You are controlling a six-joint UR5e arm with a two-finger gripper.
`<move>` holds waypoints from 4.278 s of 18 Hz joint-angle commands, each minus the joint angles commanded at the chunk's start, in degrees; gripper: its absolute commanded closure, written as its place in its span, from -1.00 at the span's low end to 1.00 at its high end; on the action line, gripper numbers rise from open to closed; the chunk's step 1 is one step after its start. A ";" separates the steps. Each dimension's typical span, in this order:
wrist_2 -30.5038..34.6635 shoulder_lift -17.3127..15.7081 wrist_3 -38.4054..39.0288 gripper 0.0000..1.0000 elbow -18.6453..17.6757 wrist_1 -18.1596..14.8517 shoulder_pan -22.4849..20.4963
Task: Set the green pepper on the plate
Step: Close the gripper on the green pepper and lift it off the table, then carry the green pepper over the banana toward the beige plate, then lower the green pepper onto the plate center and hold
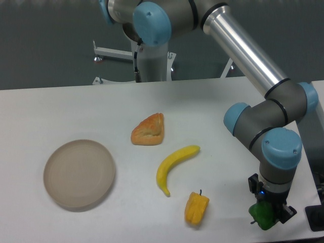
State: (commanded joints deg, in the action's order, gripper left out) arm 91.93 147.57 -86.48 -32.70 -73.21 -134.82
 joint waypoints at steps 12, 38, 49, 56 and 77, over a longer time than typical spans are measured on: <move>-3.24 -5.00 2.28 0.03 -5.00 -2.99 0.70; -9.14 -28.13 50.96 0.05 -42.19 7.47 26.53; -8.35 -24.70 61.35 0.04 -45.35 11.16 31.90; -8.53 -23.64 61.26 0.04 -45.88 11.69 32.17; -9.14 -22.85 61.26 0.02 -45.97 11.51 32.43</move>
State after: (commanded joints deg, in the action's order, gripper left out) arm 82.79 124.72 -25.22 -78.66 -61.70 -102.39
